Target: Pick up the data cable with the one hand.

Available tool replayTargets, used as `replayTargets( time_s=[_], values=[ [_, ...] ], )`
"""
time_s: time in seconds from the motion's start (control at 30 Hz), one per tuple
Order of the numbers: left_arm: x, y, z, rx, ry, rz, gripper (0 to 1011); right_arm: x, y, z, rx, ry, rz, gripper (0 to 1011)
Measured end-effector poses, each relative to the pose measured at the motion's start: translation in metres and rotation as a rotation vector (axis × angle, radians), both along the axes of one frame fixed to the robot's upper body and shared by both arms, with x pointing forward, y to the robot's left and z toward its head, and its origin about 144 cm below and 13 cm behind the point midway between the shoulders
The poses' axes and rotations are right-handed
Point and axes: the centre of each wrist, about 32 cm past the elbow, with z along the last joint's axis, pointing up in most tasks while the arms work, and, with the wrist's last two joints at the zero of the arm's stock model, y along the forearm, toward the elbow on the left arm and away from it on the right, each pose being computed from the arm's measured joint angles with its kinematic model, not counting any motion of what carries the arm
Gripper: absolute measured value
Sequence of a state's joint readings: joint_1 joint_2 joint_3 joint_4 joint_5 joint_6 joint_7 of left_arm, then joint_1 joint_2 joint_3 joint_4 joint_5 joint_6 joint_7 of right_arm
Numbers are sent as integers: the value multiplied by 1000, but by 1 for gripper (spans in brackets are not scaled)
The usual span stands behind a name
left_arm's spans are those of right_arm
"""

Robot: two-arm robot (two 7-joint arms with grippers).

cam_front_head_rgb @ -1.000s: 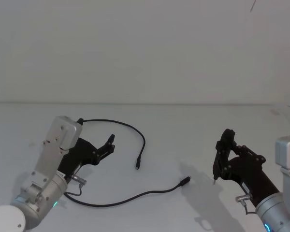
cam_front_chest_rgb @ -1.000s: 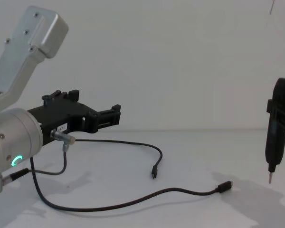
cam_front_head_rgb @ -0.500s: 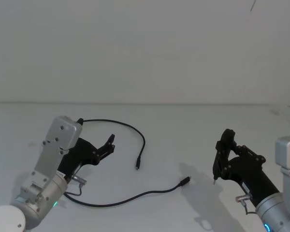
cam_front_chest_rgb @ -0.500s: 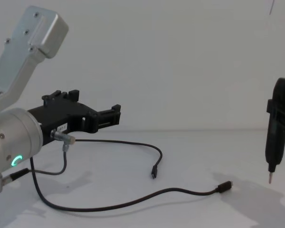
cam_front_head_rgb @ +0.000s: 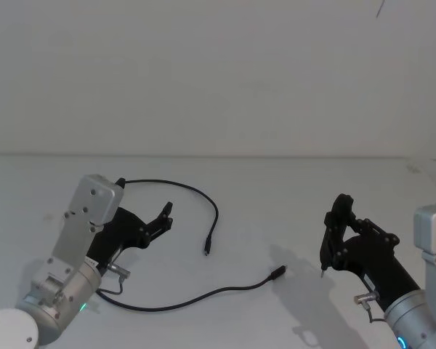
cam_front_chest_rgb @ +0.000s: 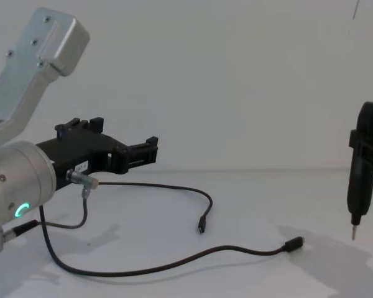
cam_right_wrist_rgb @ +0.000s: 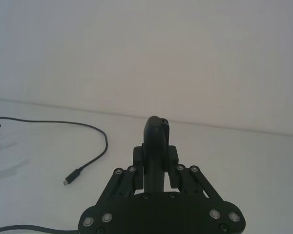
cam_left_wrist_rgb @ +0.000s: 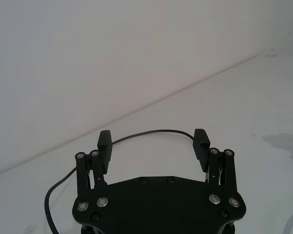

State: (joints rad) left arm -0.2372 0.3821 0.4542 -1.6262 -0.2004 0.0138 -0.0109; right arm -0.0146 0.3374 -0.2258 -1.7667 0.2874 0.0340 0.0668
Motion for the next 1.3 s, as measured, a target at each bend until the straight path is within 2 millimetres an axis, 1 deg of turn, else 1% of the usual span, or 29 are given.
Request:
replayTargets(
  time_s=[0.67,1.0,1.2,1.3],
  values=[
    [-1,2,0,2,3,1,1001,0,0,0,0,0,0,279],
    [-3,21,9,33,50,-49,1001,0,0,0,0,0,0,279],
    [-2,36,18,64,95,-126,1001,0,0,0,0,0,0,279],
    [-1,40,22,75,111,-156,1001,0,0,0,0,0,0,279]
  ],
)
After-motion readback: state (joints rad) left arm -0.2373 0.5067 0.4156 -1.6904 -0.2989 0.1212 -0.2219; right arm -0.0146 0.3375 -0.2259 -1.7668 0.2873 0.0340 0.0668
